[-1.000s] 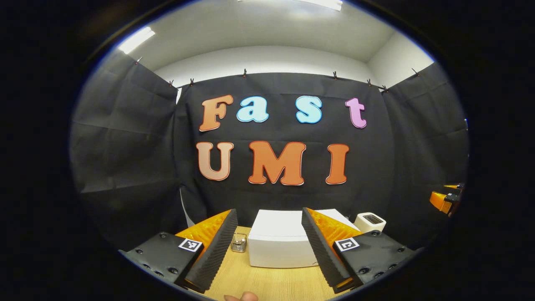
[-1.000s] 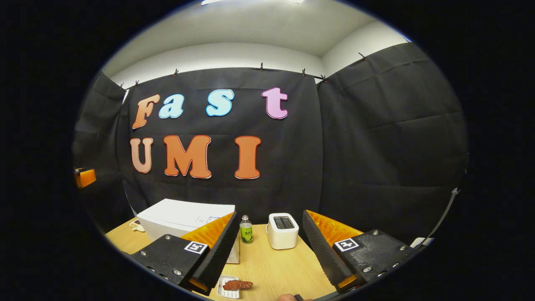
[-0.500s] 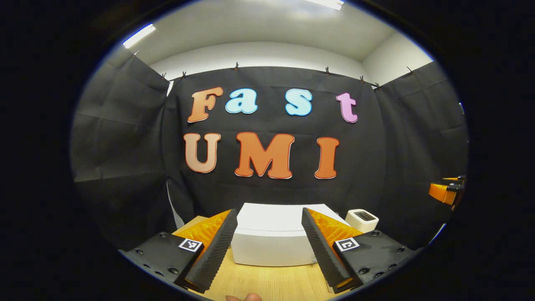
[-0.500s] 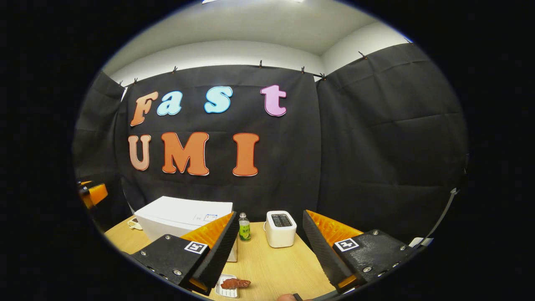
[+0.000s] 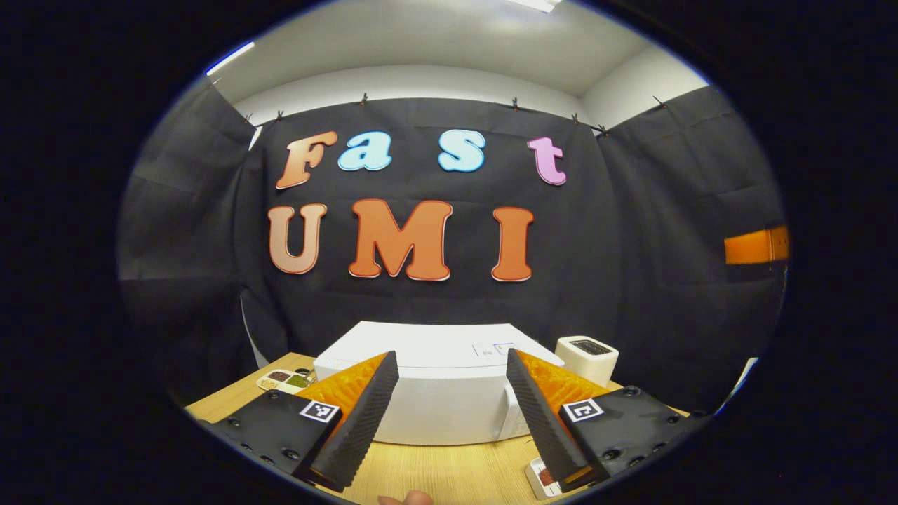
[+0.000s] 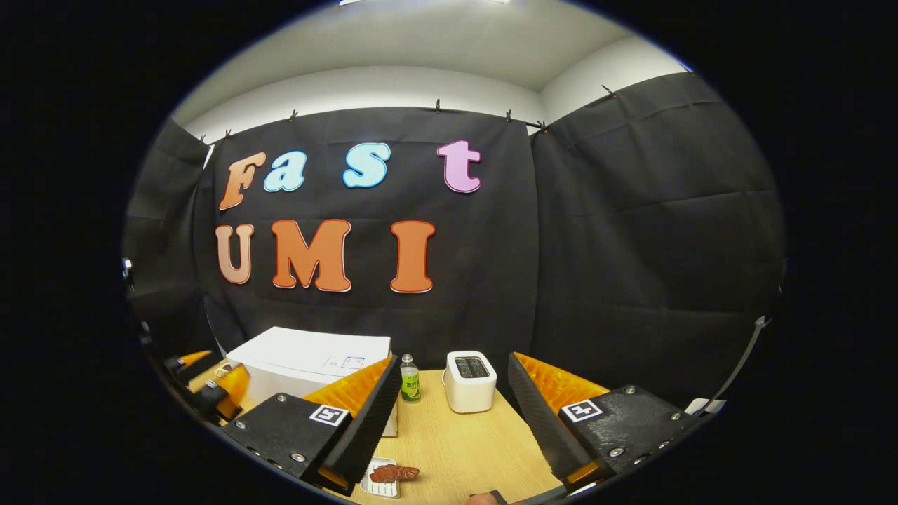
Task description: Open the microwave oven with the left hand, put the food in, and close the microwave oven.
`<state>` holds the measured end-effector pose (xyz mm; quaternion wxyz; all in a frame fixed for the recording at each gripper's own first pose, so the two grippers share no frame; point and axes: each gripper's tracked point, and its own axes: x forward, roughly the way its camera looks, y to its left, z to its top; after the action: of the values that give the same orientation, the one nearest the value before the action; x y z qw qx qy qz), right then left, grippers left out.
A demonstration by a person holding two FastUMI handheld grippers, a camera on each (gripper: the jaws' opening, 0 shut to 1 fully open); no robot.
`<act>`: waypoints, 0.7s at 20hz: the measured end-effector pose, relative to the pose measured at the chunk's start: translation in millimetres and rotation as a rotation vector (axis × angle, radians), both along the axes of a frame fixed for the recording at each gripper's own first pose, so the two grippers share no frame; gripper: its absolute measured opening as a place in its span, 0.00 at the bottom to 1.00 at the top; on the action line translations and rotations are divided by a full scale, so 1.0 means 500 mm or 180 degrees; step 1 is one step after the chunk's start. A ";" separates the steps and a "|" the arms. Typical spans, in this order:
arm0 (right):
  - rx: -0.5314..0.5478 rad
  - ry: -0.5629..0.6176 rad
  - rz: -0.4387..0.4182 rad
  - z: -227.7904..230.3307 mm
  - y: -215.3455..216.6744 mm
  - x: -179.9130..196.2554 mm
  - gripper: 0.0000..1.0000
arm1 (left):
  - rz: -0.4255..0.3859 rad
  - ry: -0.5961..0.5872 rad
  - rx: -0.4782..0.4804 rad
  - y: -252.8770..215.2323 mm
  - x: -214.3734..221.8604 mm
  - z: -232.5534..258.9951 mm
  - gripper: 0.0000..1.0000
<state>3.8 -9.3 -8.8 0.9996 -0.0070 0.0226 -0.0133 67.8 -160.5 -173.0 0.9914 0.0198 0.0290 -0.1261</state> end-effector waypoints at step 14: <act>-0.0153 0.0148 -0.0518 -0.006 -0.130 -0.022 0.95 | -0.0064 0.0497 0.0066 -0.141 0.130 -0.275 0.98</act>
<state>-7.1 -74.1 -11.9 0.9940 -0.0294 0.0460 -0.0949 132.9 -231.0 -310.4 0.9845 0.0205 0.1074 -0.1369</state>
